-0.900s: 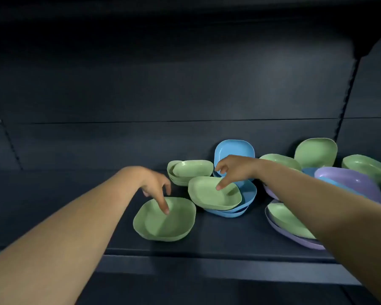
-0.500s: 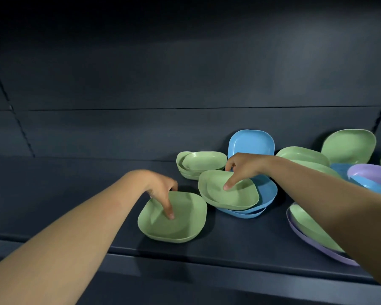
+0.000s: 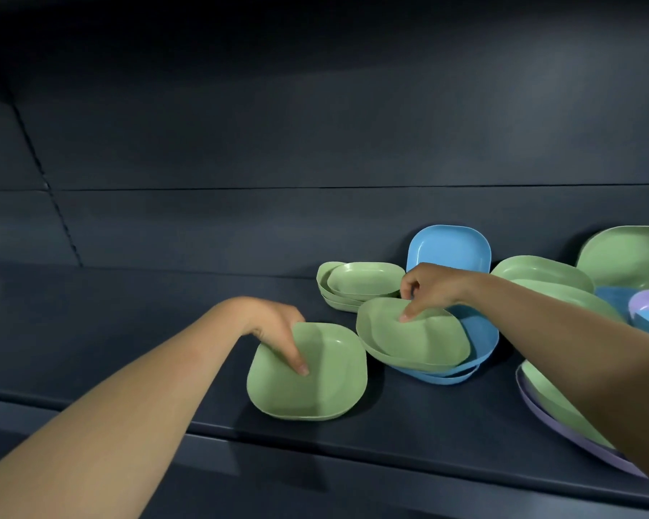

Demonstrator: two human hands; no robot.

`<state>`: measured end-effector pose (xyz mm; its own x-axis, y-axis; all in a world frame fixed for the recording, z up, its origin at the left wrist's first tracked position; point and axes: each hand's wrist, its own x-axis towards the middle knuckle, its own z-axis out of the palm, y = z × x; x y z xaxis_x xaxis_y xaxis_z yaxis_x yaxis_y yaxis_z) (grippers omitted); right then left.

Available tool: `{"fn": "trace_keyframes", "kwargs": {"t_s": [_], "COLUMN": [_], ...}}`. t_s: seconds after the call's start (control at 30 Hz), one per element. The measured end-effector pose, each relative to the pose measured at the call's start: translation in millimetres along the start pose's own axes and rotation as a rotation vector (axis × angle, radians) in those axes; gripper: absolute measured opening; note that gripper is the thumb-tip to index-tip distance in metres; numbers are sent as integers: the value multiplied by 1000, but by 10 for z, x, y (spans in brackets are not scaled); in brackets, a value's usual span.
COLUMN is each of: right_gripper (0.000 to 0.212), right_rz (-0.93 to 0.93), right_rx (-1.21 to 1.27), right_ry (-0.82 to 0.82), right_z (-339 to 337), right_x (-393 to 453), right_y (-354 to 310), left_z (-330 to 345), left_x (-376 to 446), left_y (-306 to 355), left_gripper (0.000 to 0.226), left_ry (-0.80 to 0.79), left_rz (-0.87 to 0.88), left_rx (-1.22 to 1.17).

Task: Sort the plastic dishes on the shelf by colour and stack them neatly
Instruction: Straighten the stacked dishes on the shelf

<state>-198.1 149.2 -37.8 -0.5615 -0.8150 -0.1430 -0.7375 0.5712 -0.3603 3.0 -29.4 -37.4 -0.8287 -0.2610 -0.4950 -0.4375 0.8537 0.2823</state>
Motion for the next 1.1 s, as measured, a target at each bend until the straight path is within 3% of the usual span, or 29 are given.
{"fn": "trace_keyframes", "kwargs": {"t_s": [0.1,0.3,0.43,0.6,0.77,0.93,1.1], "right_gripper": [14,12,8,4,11,13,7], "right_rz": [-1,53,129,153,203,281,380], "right_rx": [50,140,147,192,442,586,662], "right_ry": [33,122,128,219,274,297,270], "right_z": [0,-96,-255,-404,-247,120,450], "right_x": [-3,-94,-204,-292,-277,-164,-43], "right_y": [21,-72,-281,-818,-1474,-2178,-2757], "left_z": [25,33,-59,-284,-515,-706,-802], "left_x": [-33,-157,-281,-473,-728,-982,-1171], "left_y": [-117,-452,-715,-1162,-1786,-2488,-3082], "left_gripper": [36,34,31,35,34,37,27], "left_ry": [46,147,320,476,514,568,543], "left_rz": [-9,3,15,40,75,92,116], "left_rx": [-76,-308,-475,-688,-784,-890,-929]}}
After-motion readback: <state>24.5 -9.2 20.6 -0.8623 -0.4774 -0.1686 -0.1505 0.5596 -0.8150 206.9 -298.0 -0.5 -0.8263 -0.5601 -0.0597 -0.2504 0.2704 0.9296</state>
